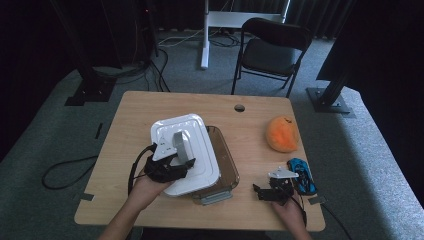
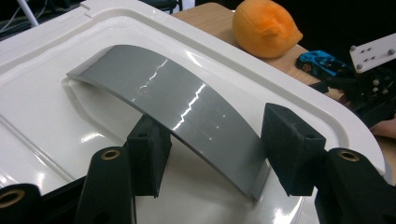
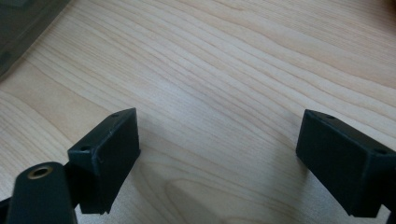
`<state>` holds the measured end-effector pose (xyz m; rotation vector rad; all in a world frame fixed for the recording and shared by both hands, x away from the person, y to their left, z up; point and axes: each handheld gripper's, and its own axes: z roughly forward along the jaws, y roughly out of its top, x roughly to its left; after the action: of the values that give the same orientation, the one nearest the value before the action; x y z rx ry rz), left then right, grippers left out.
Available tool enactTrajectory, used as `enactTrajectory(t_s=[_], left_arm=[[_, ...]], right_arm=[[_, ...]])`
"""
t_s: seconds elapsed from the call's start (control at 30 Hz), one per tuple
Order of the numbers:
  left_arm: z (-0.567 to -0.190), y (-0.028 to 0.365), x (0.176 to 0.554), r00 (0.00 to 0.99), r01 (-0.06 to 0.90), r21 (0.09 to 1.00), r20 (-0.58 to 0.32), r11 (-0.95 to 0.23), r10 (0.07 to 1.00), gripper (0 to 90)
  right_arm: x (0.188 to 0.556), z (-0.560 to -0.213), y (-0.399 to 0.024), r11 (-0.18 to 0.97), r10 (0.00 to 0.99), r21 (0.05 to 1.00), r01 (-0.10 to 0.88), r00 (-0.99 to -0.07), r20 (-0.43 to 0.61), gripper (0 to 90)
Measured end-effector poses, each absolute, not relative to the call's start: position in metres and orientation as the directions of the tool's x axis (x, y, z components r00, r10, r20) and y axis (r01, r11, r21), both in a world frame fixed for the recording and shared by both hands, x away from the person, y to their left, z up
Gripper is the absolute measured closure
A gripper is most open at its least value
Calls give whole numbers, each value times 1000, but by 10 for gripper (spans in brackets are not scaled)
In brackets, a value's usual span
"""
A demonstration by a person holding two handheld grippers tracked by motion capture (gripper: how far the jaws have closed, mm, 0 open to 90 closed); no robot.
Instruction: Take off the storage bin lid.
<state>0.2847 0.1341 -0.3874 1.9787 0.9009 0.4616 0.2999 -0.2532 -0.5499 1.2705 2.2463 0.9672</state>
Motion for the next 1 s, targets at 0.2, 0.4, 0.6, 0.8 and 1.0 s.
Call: enactTrajectory(t_s=[0.2,0.4,0.6,0.8,1.0], left_arm=[[-388,151,282,655,413,846,-19,-337,755,439],[-390,166,280,633,420,847,-16,-327,774,439],[-390,189,275,608,412,860,-12,-302,794,439],[-394,212,270,587,409,868,-14,-281,809,439],[-400,225,265,588,391,874,2,-287,809,439]], right_arm=[[300,-550,-253,353,856,725,592,-517,5,126],[300,-550,-253,353,856,725,592,-517,5,126],[300,-550,-253,352,856,724,593,-516,6,126],[300,-550,-253,354,856,724,592,-517,5,126],[300,-550,-253,353,856,725,592,-517,5,126]])
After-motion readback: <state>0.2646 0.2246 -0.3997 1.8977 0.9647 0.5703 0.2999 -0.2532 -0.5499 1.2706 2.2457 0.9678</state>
